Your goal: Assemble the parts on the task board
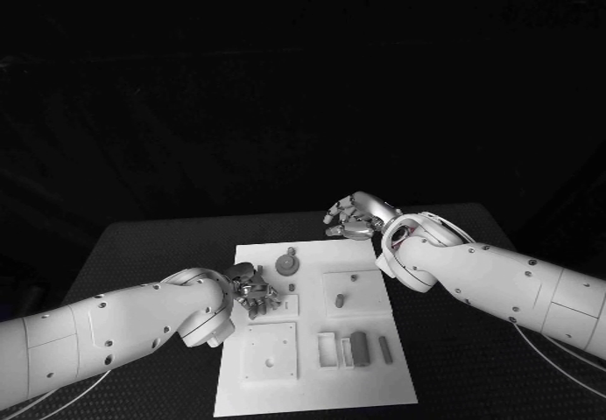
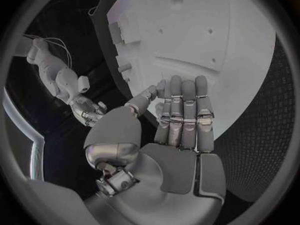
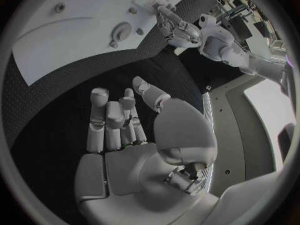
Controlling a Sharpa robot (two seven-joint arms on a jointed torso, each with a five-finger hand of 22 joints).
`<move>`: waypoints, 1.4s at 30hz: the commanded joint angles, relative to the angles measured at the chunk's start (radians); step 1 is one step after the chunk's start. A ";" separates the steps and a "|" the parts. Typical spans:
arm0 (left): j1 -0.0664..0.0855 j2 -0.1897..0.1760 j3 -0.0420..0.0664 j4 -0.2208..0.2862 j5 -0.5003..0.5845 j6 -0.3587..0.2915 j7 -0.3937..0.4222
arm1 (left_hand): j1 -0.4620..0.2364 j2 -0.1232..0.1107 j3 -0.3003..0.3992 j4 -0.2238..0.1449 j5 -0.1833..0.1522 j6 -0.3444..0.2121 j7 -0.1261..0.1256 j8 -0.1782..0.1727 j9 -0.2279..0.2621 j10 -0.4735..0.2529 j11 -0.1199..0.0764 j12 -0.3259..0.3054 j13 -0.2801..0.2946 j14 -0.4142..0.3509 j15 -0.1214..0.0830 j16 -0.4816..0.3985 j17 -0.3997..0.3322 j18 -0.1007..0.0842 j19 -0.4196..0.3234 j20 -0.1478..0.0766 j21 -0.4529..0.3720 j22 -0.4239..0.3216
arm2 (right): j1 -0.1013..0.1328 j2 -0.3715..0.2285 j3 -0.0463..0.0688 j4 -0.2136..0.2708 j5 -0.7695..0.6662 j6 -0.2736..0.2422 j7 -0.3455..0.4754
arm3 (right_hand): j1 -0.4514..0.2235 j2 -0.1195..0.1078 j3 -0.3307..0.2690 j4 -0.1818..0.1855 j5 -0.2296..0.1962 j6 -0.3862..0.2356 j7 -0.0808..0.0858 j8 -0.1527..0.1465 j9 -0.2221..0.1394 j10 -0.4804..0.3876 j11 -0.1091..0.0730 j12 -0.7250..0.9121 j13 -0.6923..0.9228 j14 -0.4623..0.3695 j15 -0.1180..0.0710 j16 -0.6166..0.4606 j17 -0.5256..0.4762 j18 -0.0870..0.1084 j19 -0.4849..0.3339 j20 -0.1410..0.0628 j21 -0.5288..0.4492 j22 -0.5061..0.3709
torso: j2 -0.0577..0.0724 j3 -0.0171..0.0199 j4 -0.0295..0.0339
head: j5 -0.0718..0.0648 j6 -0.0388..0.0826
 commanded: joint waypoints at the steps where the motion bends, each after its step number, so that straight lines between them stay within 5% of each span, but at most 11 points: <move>1: -0.013 -0.004 -0.009 -0.001 -0.069 0.004 -0.088 | 0.016 0.006 0.005 0.001 0.003 0.006 -0.002 0.007 0.033 0.002 -0.009 0.007 0.002 0.009 0.001 0.005 -0.001 -0.011 0.006 -0.005 -0.004 0.002 | 0.001 0.000 0.001 0.002 -0.012 -0.001 0.010 | 0.003 -0.009 0.002 0.002 -0.004 0.000 0.009 -0.004 0.000 -0.006 0.000 0.003 -0.002 -0.006 0.002 -0.004 -0.001 0.030 0.000 -0.002 0.001 0.018 | -0.001 -0.0006 0.0002 | 0.001 -0.002; 20: 0.038 -0.004 0.010 0.021 -0.062 0.071 -0.103 | 0.015 0.002 0.006 0.003 0.002 0.007 -0.003 0.006 0.036 0.003 -0.010 0.009 0.005 0.010 0.000 0.007 -0.003 -0.012 0.007 -0.006 -0.002 0.005 | 0.006 -0.001 0.001 -0.013 -0.012 0.010 0.009 | 0.004 -0.010 0.002 0.002 -0.005 -0.001 0.010 -0.005 0.000 -0.006 0.000 0.003 -0.002 -0.006 0.003 -0.004 -0.001 0.030 0.001 -0.002 0.002 0.018 | -0.001 0.0008 -0.0004 | 0.008 -0.001; 30: 0.043 0.012 0.009 0.024 -0.142 0.087 -0.142 | 0.010 -0.007 0.007 0.008 -0.003 0.017 -0.006 0.000 0.045 0.017 -0.032 0.084 0.052 0.055 -0.037 0.118 -0.040 -0.009 0.051 -0.040 0.066 0.097 | 0.006 -0.002 0.001 -0.018 -0.012 0.018 0.008 | 0.004 -0.011 0.002 0.002 -0.005 -0.001 0.010 -0.005 0.000 -0.006 0.000 0.003 -0.002 -0.006 0.003 -0.004 -0.001 0.030 0.001 -0.002 0.002 0.018 | -0.001 -0.0010 0.0005 | 0.009 -0.004; 33: 0.043 0.015 0.008 0.027 -0.156 0.093 -0.153 | 0.013 -0.006 0.009 0.005 0.007 0.017 -0.006 -0.004 0.048 0.007 -0.032 0.095 0.057 0.069 -0.067 0.205 -0.034 -0.007 0.089 -0.061 0.104 0.133 | 0.006 -0.002 0.001 -0.019 -0.012 0.020 0.007 | 0.004 -0.011 0.002 0.002 -0.005 -0.001 0.010 -0.005 0.000 -0.006 0.000 0.003 -0.002 -0.006 0.003 -0.004 -0.001 0.030 0.001 -0.002 0.002 0.018 | -0.001 -0.0015 0.0005 | 0.009 -0.005; 42: 0.043 0.028 0.007 0.027 -0.206 0.061 -0.164 | 0.021 -0.001 0.003 0.000 0.004 0.017 -0.005 -0.014 0.051 -0.004 -0.041 0.108 0.054 0.109 -0.105 0.403 -0.011 -0.002 0.180 -0.108 0.205 0.140 | 0.006 0.000 0.001 -0.021 -0.011 0.023 0.008 | 0.005 -0.010 0.002 0.002 -0.004 -0.001 0.010 -0.005 0.000 -0.006 0.000 0.003 -0.002 -0.006 0.003 -0.004 -0.001 0.030 0.001 -0.002 0.001 0.018 | -0.001 -0.0016 0.0001 | 0.010 -0.007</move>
